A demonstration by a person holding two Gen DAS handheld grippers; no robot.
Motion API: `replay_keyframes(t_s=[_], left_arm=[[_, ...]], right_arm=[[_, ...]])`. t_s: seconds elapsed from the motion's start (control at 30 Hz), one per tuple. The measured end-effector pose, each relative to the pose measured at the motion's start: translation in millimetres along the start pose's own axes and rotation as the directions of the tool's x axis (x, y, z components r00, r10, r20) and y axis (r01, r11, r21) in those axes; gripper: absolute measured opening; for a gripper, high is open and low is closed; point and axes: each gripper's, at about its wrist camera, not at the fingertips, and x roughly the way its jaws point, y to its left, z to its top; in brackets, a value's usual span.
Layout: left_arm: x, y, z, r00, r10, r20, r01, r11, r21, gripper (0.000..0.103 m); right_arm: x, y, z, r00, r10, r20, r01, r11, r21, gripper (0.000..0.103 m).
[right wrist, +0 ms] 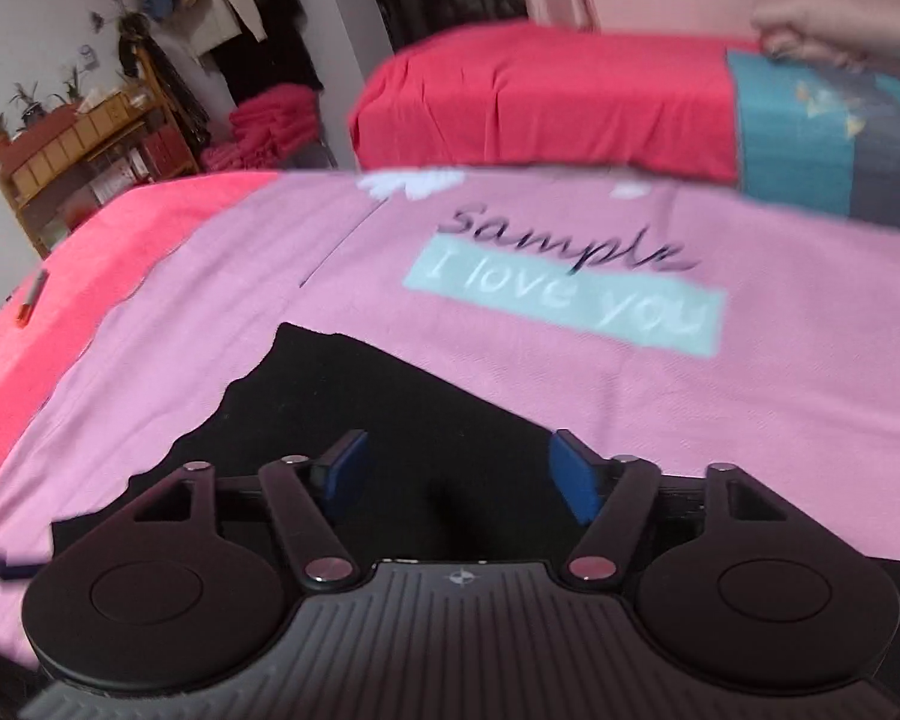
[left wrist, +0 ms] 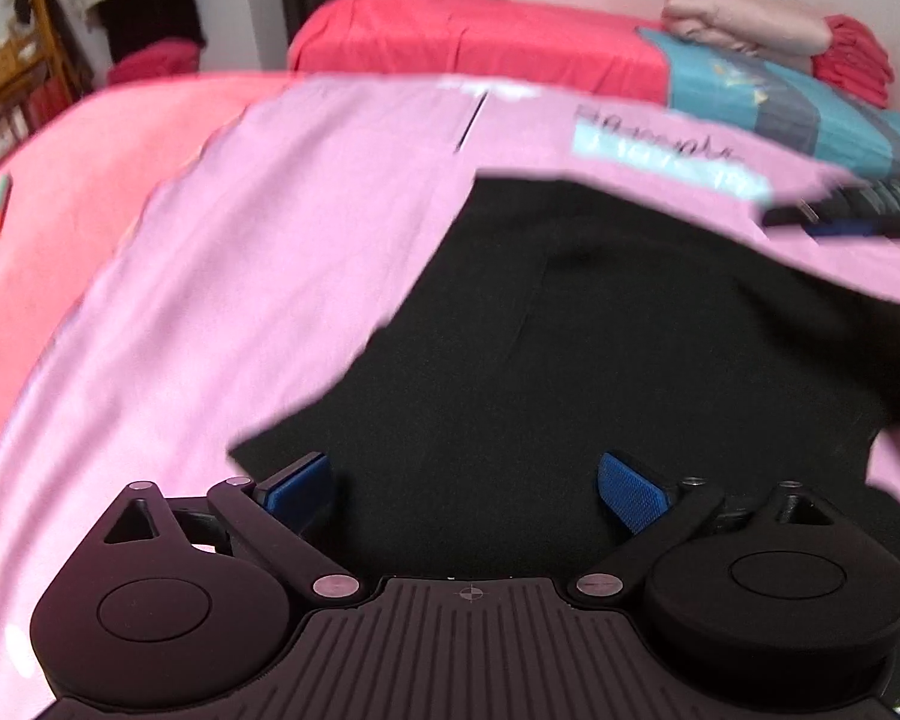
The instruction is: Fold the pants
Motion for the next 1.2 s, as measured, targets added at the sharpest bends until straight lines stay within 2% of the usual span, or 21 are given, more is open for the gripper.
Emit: replay_keyframes(t_s=[0.17, 0.27, 0.33, 0.37, 0.4, 0.43, 0.47, 0.5, 0.53, 0.6, 0.63, 0.7, 0.73, 0.77, 0.8, 0.83, 0.9, 1.0, 1.07, 1.13, 1.2], left_arm=[[1.9, -37.8, 31.2, 0.993, -0.113, 0.031, 0.111, 0.993, 0.044, 0.103], [30.5, -64.4, 49.9, 0.985, -0.173, -0.007, 0.173, 0.984, 0.043, 0.103], [61.3, -80.4, 60.1, 0.979, -0.195, -0.061, 0.196, 0.98, 0.02, 0.103], [78.9, -84.3, 62.5, 0.977, -0.184, -0.106, 0.185, 0.983, 0.003, 0.103], [91.2, -86.4, 59.5, 0.975, -0.166, -0.147, 0.166, 0.986, -0.011, 0.103], [94.8, -90.2, 57.7, 0.983, -0.138, -0.119, 0.14, 0.99, 0.01, 0.103], [92.2, -93.8, 54.9, 0.991, -0.107, -0.08, 0.111, 0.993, 0.048, 0.103], [93.7, -95.0, 53.0, 0.992, -0.092, -0.082, 0.098, 0.993, 0.065, 0.103], [94.5, -93.9, 51.0, 0.992, -0.097, -0.076, 0.101, 0.993, 0.062, 0.103], [92.7, -90.2, 47.3, 0.993, -0.104, -0.053, 0.107, 0.993, 0.05, 0.103], [92.8, -90.4, 46.4, 0.993, -0.104, -0.048, 0.106, 0.993, 0.046, 0.103], [93.6, -91.7, 46.3, 0.995, -0.096, -0.038, 0.097, 0.994, 0.044, 0.103], [94.5, -93.2, 46.1, 0.996, -0.089, -0.032, 0.09, 0.995, 0.05, 0.103], [95.4, -93.8, 44.6, 0.996, -0.082, -0.025, 0.083, 0.995, 0.058, 0.103], [94.8, -93.5, 45.2, 0.997, -0.075, -0.018, 0.076, 0.995, 0.067, 0.103], [94.4, -95.0, 43.0, 0.998, -0.068, -0.009, 0.068, 0.995, 0.077, 0.103], [94.8, -98.0, 44.9, 0.998, -0.056, 0.004, 0.055, 0.994, 0.093, 0.103], [95.2, -97.0, 44.4, 0.998, -0.056, 0.009, 0.055, 0.994, 0.091, 0.103], [94.9, -97.2, 43.7, 0.998, -0.056, 0.013, 0.055, 0.994, 0.091, 0.103], [95.5, -97.4, 42.7, 0.998, -0.055, 0.017, 0.053, 0.994, 0.092, 0.103], [95.7, -97.2, 42.6, 0.998, -0.055, 0.018, 0.053, 0.994, 0.091, 0.103]], right_arm=[[-76.1, -53.8, -32.5, 0.999, -0.041, 0.005, 0.041, 0.998, 0.043, 0.078], [-98.5, -105.2, -57.6, 0.996, -0.085, 0.012, 0.083, 0.99, 0.117, 0.078], [-96.9, -149.3, -74.5, 0.984, -0.173, -0.036, 0.177, 0.966, 0.19, 0.076], [-98.7, -171.2, -81.7, 0.961, -0.265, -0.081, 0.277, 0.933, 0.231, 0.067], [-114.1, -187.5, -87.3, 0.958, -0.284, -0.042, 0.285, 0.921, 0.266, 0.02], [-135.3, -201.8, -91.5, 0.96, -0.279, -0.019, 0.27, 0.905, 0.329, 0.027], [-159.8, -214.4, -97.4, 0.964, -0.265, 0.027, 0.232, 0.885, 0.403, 0.043], [-185.9, -224.1, -105.7, 0.955, -0.284, 0.088, 0.214, 0.862, 0.46, 0.081], [-212.5, -229.9, -115.6, 0.928, -0.344, 0.146, 0.231, 0.836, 0.498, 0.094], [-252.1, -243.6, -135.8, 0.859, -0.49, 0.149, 0.336, 0.759, 0.558, 0.092], [-265.1, -254.6, -146.6, 0.829, -0.549, 0.106, 0.387, 0.7, 0.6, 0.092], [-277.3, -280.3, -167.7, 0.765, -0.644, 0.004, 0.454, 0.545, 0.705, 0.093], [-277.8, -294.9, -177.7, 0.752, -0.658, -0.043, 0.456, 0.471, 0.755, 0.091], [-275.3, -307.1, -186.0, 0.754, -0.653, -0.066, 0.437, 0.424, 0.793, 0.089], [-274.8, -307.2, -188.6, 0.728, -0.686, -0.019, 0.432, 0.437, 0.789, 0.087], [-269.5, -305.6, -184.6, 0.713, -0.701, 0.005, 0.459, 0.472, 0.753, 0.061], [-253.6, -310.4, -177.5, 0.736, -0.677, -0.008, 0.488, 0.522, 0.699, 0.014], [-253.5, -316.1, -168.7, 0.732, -0.681, 0.016, 0.505, 0.558, 0.658, 0.012], [-267.8, -332.3, -174.1, 0.716, -0.696, 0.044, 0.464, 0.522, 0.716, 0.012], [-273.7, -349.8, -183.5, 0.748, -0.663, 0.04, 0.397, 0.495, 0.773, 0.012], [-279.5, -346.0, -184.2, 0.738, -0.673, 0.047, 0.396, 0.489, 0.777, 0.015]])
